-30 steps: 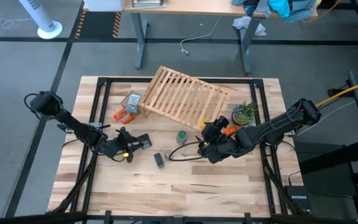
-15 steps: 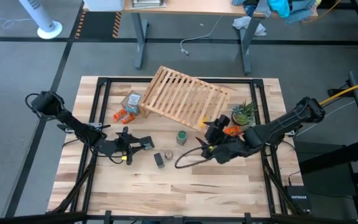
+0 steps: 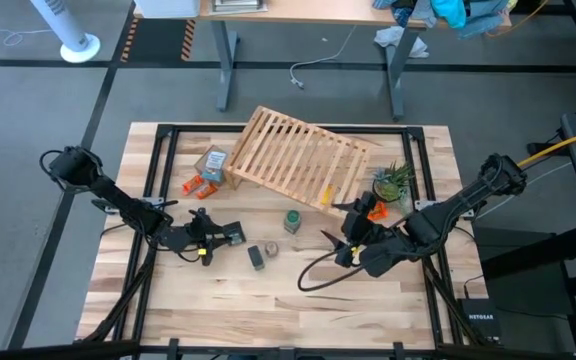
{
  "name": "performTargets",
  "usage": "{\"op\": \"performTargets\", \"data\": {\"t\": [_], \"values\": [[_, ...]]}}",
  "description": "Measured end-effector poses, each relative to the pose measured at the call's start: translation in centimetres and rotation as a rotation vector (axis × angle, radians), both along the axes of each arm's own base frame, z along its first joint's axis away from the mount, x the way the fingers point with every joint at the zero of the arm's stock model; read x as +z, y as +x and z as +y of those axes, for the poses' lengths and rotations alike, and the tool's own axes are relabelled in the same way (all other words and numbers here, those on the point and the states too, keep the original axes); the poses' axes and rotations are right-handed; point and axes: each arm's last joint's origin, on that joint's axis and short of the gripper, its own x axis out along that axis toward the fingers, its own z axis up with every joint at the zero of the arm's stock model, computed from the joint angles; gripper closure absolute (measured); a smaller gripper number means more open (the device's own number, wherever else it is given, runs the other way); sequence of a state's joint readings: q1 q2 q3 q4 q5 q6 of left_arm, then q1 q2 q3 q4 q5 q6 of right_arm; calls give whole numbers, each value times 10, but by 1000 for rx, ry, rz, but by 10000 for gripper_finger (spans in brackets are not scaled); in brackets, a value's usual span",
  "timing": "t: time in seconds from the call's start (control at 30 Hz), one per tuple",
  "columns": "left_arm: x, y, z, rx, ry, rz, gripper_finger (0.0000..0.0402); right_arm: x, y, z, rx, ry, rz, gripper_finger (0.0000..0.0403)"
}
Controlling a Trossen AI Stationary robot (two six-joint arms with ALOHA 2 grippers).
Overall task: Shelf spices
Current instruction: Remove the green seasoning can from the shelf
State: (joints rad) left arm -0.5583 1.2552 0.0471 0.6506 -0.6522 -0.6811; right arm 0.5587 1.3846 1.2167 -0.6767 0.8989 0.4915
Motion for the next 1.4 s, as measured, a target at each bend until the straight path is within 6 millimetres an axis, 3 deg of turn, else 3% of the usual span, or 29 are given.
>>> {"op": "performTargets", "data": {"t": [0.6, 0.9, 1.4], "values": [[0, 0, 0, -13, 6, 9, 262, 2, 2, 0, -1, 14, -23, 66], [-1, 3, 9, 9, 116, 29, 262, 1, 2, 0, 2, 15, -18, 66], [-1, 4, 10, 21, 106, 26, 262, -3, 2, 7, 178, 182, 84, 66]]}}
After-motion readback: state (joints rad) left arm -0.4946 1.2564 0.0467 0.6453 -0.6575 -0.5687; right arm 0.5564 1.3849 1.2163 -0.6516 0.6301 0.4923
